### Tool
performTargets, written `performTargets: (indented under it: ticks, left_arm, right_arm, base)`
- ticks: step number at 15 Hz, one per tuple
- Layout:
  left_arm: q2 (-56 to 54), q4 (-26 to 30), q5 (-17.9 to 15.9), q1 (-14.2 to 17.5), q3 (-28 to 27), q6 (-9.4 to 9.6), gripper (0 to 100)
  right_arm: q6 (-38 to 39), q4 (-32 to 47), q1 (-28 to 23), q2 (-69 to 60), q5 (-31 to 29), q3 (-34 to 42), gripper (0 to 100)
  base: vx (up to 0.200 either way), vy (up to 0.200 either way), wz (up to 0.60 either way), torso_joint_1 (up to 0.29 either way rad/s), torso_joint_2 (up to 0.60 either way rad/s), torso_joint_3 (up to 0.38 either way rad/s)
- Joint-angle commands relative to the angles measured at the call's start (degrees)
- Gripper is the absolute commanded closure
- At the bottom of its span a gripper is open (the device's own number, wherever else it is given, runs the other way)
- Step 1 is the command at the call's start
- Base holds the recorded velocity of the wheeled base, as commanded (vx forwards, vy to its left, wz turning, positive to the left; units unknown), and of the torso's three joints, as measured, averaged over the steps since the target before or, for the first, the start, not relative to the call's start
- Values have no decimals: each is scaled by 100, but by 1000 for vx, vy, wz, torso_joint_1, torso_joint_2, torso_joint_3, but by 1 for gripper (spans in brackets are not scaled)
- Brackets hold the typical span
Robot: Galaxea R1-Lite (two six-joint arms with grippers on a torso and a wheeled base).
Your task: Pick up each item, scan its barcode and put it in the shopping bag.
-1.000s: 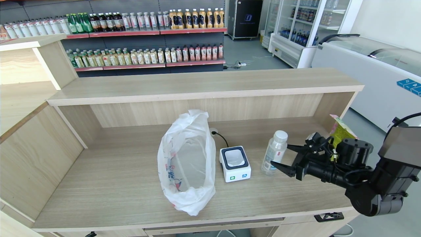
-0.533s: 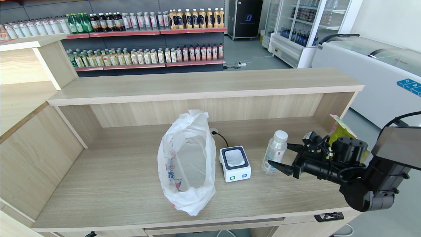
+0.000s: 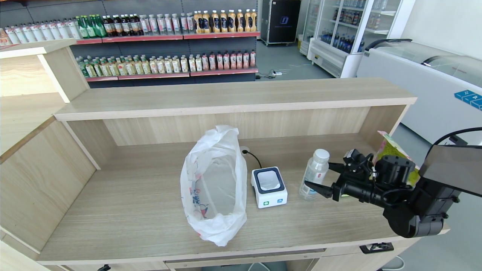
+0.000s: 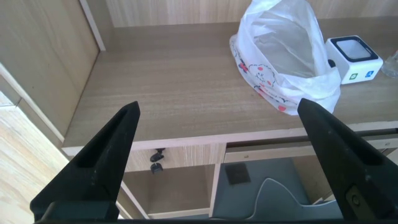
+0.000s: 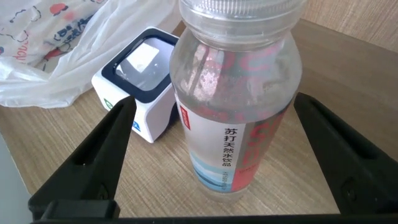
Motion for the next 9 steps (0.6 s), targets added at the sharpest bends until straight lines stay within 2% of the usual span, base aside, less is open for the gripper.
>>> performTargets:
  ticks: [1,4,5,9]
  left_arm:
    - [6,0,-2,0,0,-1,0]
    - [6,0,-2,0,0,-1,0]
    - [6,0,-2,0,0,-1,0]
    - [6,0,-2,0,0,-1,0]
  right_arm:
    - [45,-1,1,67,93,-120,0]
    - [71,7,1,138,163,-261,0]
    - [115,-1,1,155,216,-296,100]
    - [150,-1,1,164,216,-340,100]
  base:
    - [0,0,0,0,0,0]
    - [0,0,0,0,0,0]
    - [0,0,0,0,0,0]
    - [0,0,0,0,0,0]
